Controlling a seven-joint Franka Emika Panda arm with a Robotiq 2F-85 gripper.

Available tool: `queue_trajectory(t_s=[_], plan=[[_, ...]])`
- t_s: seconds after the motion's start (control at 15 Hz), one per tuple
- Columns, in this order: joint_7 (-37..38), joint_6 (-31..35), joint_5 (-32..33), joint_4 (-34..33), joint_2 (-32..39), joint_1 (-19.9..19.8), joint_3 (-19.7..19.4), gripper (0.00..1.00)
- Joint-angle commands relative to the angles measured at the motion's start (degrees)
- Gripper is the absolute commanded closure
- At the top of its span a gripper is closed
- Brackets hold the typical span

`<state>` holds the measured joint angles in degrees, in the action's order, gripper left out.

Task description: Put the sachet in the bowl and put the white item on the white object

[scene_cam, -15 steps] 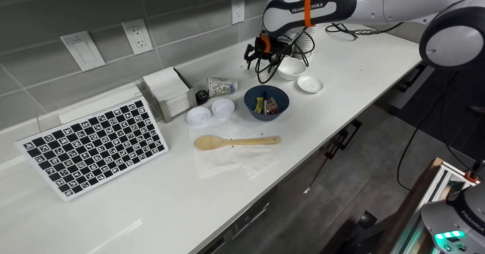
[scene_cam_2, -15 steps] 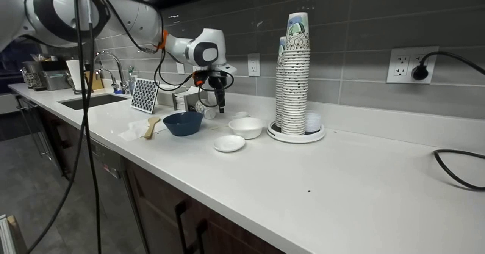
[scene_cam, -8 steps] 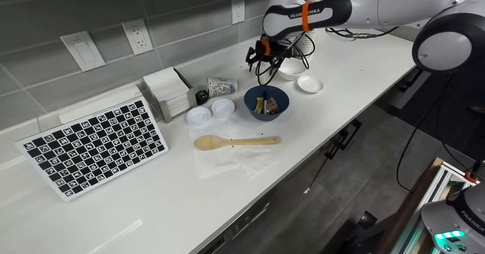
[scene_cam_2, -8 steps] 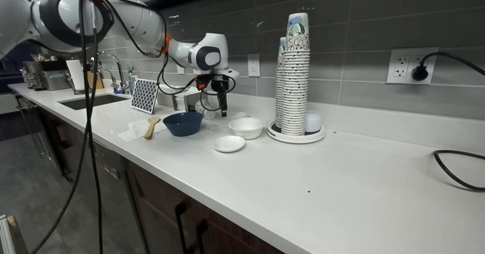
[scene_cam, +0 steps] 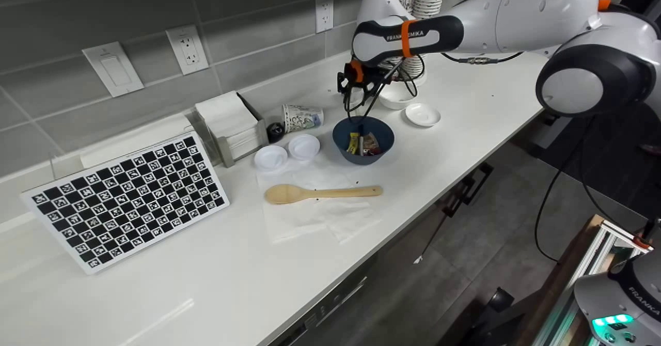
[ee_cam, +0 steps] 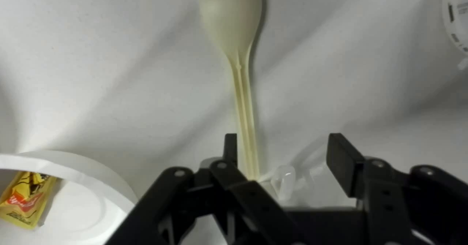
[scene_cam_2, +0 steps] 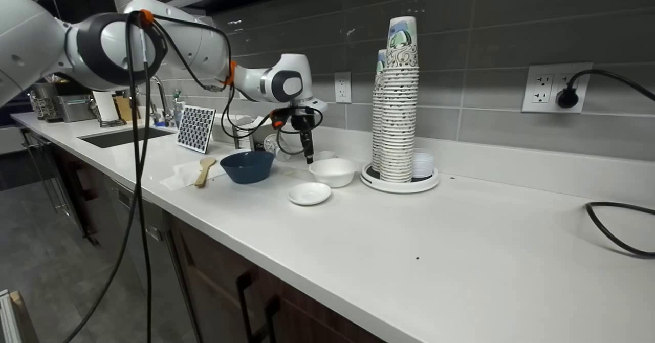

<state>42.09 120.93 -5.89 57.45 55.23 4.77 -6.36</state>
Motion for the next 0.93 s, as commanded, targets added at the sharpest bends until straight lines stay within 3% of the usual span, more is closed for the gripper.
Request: queue_trajectory(t_s=[0.0,0.33,0.53,0.67,0.73,0.87], plan=[[2.7,-3.9,3.0,-9.0,5.0,1.1,-1.1,0.4],[4.0,-7.0,5.9,-15.4,8.6,1.4,-2.1,0.42],[4.8,-7.8,7.0,-18.2,10.3,1.2,-2.6,0.48],[4.9,-7.8,7.3,-19.6,11.3,1.1,-2.7,0.73],[4.8,-7.8,6.7,-19.9,11.7,1.4,-3.5,0.74],[4.8,-8.1,6.6,-20.9,12.5,1.6,-3.6,0.89]])
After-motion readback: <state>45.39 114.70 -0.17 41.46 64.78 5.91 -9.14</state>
